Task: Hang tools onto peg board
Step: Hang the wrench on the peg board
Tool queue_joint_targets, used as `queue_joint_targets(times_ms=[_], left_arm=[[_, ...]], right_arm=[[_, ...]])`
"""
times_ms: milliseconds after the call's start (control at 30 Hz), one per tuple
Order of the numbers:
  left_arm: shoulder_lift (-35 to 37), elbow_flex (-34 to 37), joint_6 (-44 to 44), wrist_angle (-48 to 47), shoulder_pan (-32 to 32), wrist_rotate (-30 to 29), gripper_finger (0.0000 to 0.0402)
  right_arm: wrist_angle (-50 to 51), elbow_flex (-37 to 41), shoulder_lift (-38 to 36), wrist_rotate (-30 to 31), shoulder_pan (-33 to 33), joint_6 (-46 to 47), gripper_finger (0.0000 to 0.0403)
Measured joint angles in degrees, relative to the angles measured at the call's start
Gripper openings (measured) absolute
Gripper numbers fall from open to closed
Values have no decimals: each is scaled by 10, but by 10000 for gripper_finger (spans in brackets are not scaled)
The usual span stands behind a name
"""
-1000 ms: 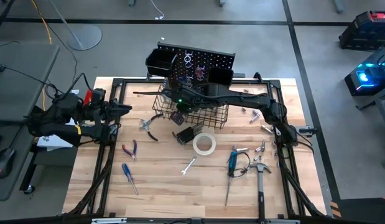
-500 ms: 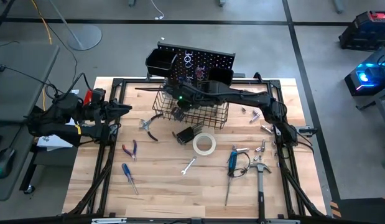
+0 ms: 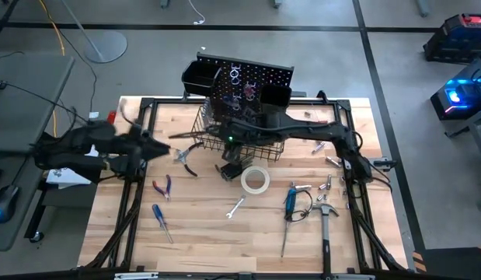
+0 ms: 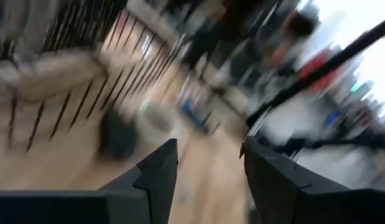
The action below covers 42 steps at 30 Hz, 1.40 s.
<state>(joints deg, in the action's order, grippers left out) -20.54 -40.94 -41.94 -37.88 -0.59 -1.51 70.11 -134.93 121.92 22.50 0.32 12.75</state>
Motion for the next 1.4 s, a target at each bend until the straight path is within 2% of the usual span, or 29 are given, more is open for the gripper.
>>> queue_joint_targets(times_ms=[133, 267, 400, 467, 533, 600, 667, 733, 833, 867, 933, 1200, 1400], left_arm=[[-80, 0, 45, -37, -18, 26, 170], [-168, 0, 62, -12, -65, 38, 170], [-223, 27, 53, 15, -168, 90, 170], [-225, 71, 2, 83, -235, 80, 170], [-216, 128, -56, 193, -302, 43, 169], [-210, 188, -111, 306, -358, -15, 164], [-212, 240, -149, 385, -396, -90, 150], [-225, 278, -191, 407, -413, -165, 124], [-264, 308, -267, 410, -414, -221, 54], [-281, 308, -278, 422, -414, -223, 28], [-317, 296, -278, 441, -417, -225, 11], [-521, 134, -231, 438, -452, -258, 1], [-676, 37, -262, 438, -467, -274, 0]], right_arm=[[22, -1, -19, -15, 32, 26, 211], [29, -1, -29, -81, 84, 89, 210], [50, 45, -28, -88, 156, 161, 184], [46, 94, -27, -111, 190, 229, 147], [16, 152, -25, -148, 222, 300, 88], [-56, 218, -25, -188, 251, 373, 27], [-161, 282, -25, -220, 273, 445, 15], [-276, 345, -25, -225, 281, 527, 9], [-388, 421, -24, -172, 265, 629, 3], [-407, 439, -24, -147, 257, 655, 2], [-437, 467, -24, -109, 240, 687, 1], [-461, 507, -24, -93, 210, 679, 0], [-449, 508, -23, -73, 206, 665, 0]])
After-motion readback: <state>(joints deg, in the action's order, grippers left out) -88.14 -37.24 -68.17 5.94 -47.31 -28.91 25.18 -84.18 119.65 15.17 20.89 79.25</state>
